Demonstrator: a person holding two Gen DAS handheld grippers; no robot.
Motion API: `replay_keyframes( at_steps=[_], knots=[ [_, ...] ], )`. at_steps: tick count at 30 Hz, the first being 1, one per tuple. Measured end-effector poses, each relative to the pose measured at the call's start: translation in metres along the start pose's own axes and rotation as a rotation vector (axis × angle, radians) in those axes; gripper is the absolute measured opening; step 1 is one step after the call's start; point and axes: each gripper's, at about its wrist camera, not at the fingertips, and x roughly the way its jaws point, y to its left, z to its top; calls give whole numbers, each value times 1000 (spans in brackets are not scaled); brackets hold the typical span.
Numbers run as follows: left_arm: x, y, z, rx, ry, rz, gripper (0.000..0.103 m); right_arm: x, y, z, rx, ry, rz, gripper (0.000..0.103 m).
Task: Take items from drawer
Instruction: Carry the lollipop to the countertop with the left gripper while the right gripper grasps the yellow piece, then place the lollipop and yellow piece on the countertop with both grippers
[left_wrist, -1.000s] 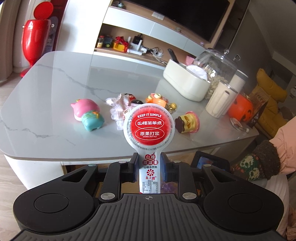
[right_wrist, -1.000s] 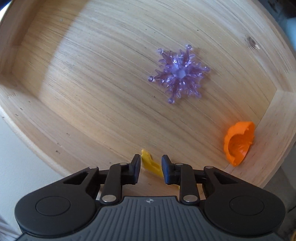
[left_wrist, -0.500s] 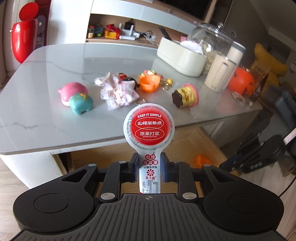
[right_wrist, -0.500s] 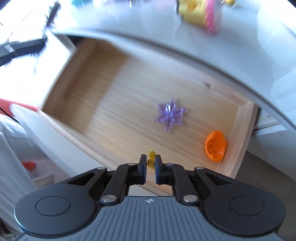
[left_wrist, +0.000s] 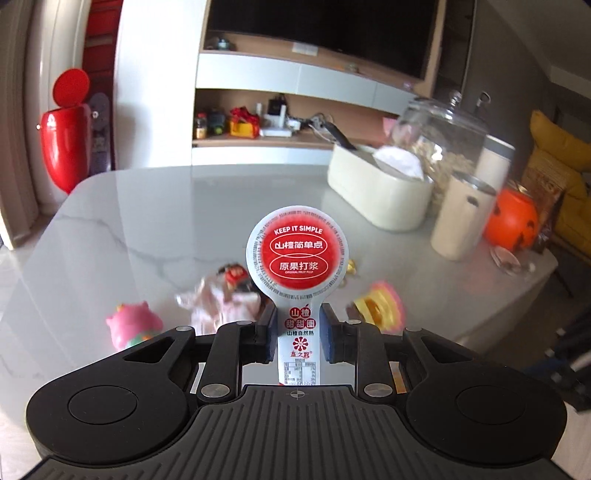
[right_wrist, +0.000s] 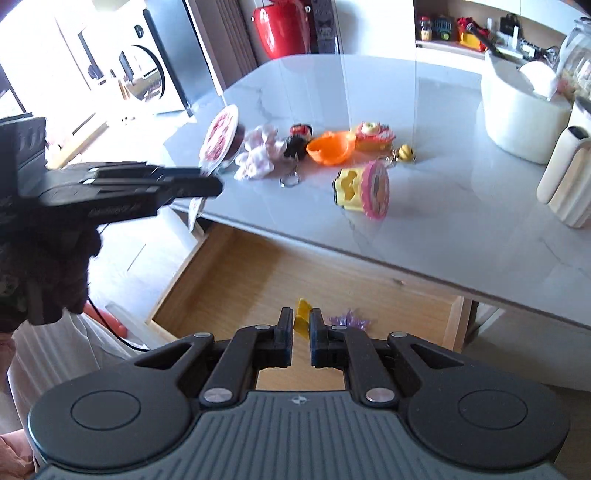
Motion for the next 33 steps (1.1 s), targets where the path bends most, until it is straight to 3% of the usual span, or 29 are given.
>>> replay_keyframes(
  at_steps=[3,5,8,10,12,18,23,26,33],
  knots=[
    [44,18,6,-65,15,48,28,-5,-3,3,12,-38,-12,8],
    [58,29,2,-109,7,70,34,-8,-7,7,30,-45,-27,8],
    [39,52,-6,-229,-123,70,34,-10,-13,13,49,-44,-57,8],
    [24,65,-2,-300,-140,59,34,-9,-18,19,65,-42,-73,8],
    [9,69,-1,-310,-149,50,34,-13,-24,28,80,-51,-87,8],
    [-20,59,-39,-255,-49,-77,34,-16,-36,73,83,-129,-146,8],
    [-13,35,-81,-60,110,-106,34,4,-40,127,73,-189,-199,10],
    [-7,23,-91,31,175,-112,34,22,-43,144,102,-200,-204,39],
    [9,-8,-101,210,270,-156,34,21,-48,114,84,-155,-201,51]
  ],
)
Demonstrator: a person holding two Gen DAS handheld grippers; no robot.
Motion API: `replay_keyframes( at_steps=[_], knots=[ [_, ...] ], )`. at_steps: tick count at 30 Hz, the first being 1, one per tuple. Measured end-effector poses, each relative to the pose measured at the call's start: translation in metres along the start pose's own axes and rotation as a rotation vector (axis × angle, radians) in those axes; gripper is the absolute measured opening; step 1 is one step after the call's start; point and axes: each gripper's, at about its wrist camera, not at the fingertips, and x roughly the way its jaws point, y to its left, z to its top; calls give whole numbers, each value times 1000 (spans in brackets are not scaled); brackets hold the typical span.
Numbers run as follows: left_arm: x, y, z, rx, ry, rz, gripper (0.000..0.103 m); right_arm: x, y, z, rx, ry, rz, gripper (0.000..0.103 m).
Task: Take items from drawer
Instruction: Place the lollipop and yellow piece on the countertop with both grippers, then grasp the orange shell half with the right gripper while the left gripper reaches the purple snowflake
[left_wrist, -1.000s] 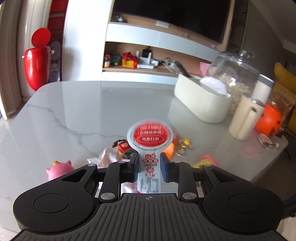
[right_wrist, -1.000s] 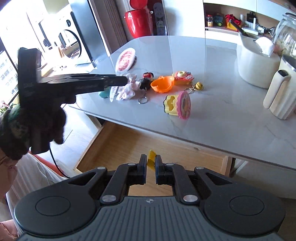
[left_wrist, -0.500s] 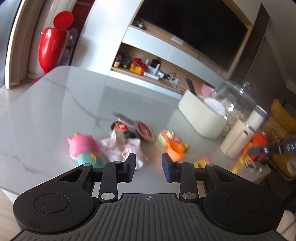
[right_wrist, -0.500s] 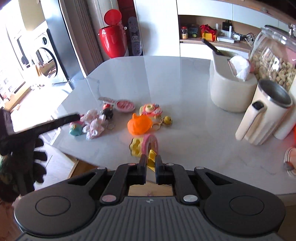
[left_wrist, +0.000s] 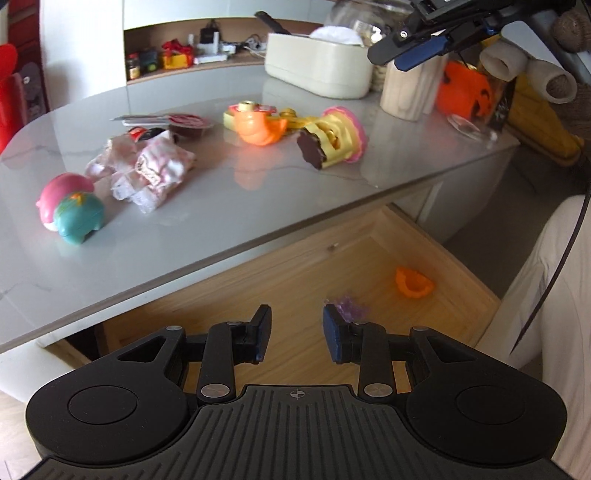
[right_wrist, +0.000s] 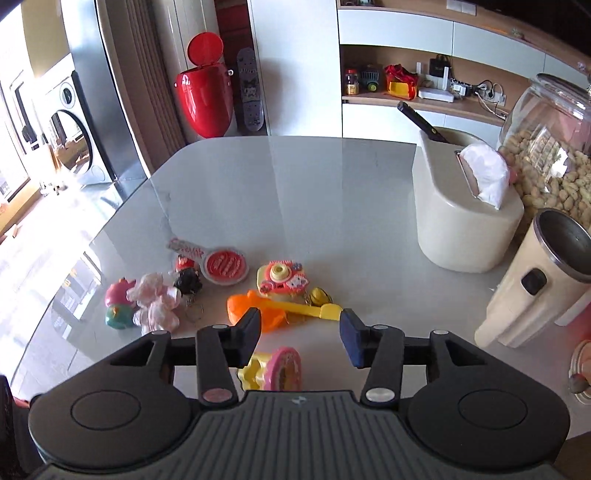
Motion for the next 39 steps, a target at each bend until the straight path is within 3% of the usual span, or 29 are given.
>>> replay_keyframes(
  at_steps=[4,8,10,11,21,24,28,30,32,36,39],
  knots=[
    [12,-14,3,23,51,-30,34,-5,-12,-46,-61,108,25,59],
    [26,-25,1,17,106,-66,34,15,-18,-106,-134,303,50,58],
    [33,-28,-2,20,133,-78,34,33,-18,-130,-185,376,36,53],
    [35,-29,-3,19,144,-82,34,43,-16,-144,-229,406,23,46],
    [41,-17,-8,-65,162,-97,33,133,-1,-183,-396,631,8,38],
    [43,-14,-7,-76,163,-100,33,149,8,-194,-539,666,-24,38],
    [46,-14,-2,-64,166,-108,33,166,13,-209,-621,714,-52,38],
    [48,-16,1,-46,166,-111,33,170,14,-209,-621,734,-35,21],
    [53,-19,5,-30,173,-110,33,170,17,-210,-662,709,-42,7],
    [65,-27,12,-6,197,-90,33,155,20,-207,-666,635,-48,6],
    [75,-35,17,21,224,-82,33,120,14,-193,-567,560,13,6]
  ],
)
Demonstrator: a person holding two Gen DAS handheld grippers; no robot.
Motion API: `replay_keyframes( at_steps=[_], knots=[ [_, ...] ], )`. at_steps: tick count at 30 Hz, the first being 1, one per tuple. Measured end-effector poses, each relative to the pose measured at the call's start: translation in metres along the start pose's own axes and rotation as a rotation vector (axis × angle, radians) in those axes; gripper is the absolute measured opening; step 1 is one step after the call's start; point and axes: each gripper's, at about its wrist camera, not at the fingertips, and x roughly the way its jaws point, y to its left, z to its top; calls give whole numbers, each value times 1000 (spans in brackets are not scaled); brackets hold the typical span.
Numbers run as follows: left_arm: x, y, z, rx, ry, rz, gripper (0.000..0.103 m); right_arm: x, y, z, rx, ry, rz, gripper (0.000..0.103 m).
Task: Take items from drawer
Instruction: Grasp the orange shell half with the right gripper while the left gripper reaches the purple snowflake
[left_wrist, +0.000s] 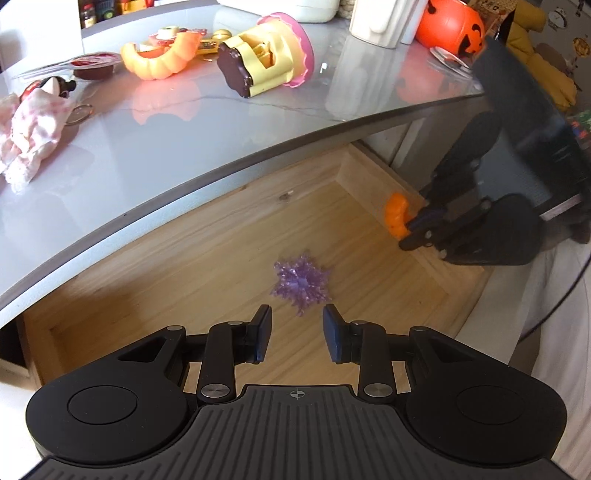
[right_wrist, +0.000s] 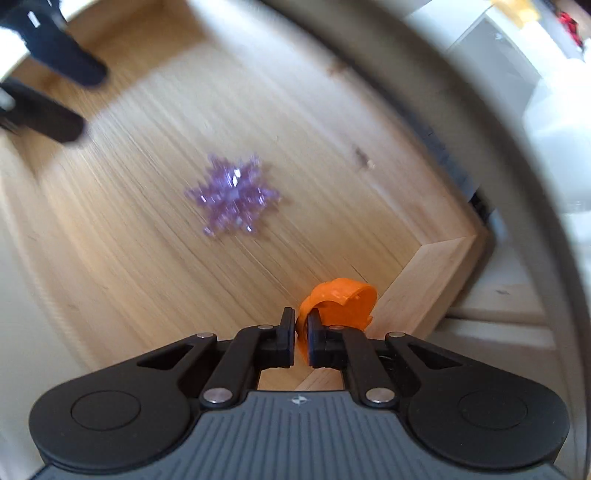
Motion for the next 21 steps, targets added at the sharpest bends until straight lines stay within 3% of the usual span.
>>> replay_keyframes(
  at_steps=[7,15,21],
  knots=[
    [24,-23,21,73,64,42,33,-72,-17,-43,199,-193,121,6],
    [75,-44,38,244,168,126,33,-98,-50,-75,410,-371,182,6],
    [108,-50,25,358,251,197,34,-109,-69,-89,509,-448,223,6]
  ],
)
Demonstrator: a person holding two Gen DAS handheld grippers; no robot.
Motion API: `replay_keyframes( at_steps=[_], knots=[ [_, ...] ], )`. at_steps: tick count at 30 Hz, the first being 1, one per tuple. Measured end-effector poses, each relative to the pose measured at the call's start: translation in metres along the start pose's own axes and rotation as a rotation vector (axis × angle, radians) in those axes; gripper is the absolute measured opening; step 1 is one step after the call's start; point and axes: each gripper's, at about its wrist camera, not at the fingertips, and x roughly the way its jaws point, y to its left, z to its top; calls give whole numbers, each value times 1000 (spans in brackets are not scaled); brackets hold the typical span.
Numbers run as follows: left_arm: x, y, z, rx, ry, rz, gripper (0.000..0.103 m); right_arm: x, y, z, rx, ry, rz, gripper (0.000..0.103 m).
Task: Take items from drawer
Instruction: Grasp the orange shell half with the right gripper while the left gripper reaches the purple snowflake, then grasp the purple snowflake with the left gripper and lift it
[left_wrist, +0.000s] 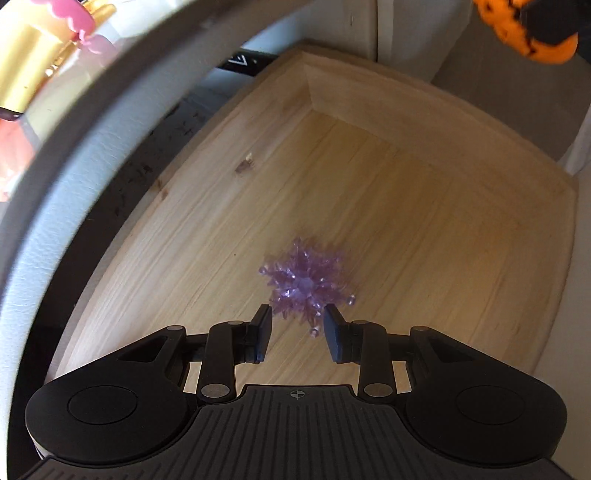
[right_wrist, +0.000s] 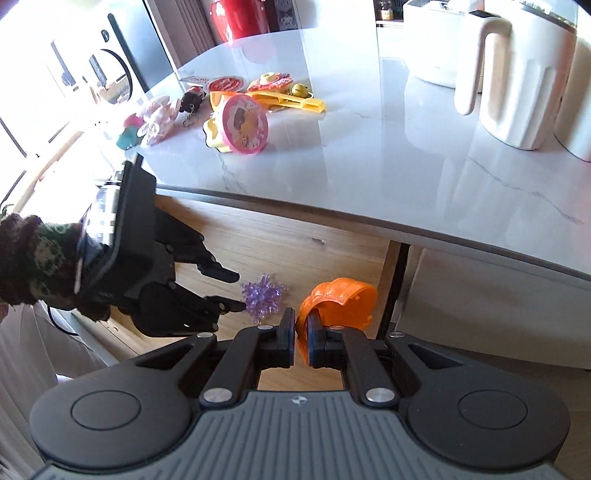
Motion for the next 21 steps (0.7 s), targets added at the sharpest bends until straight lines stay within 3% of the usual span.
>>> replay_keyframes(
  at_steps=[4,7,11,16,18,19,21],
  knots=[
    [9,2,-4,7,40,-18,33,-11,-7,1,36,-40,30,6],
    [9,8,-5,-16,39,-83,21,-15,-18,1,76,-60,53,6],
    [9,6,-5,-16,24,-177,22,-14,-30,2,138,-63,87,6],
    [8,-2,-4,10,22,-183,22,-14,-32,1,145,-63,112,6],
    [8,-7,-2,36,28,-215,37,-13,-32,2,152,-61,118,6],
    [9,-12,-1,61,37,-248,59,-13,-34,2,158,-62,122,6],
    [8,-19,1,98,38,-228,58,-14,-35,2,171,-66,130,6]
  ],
)
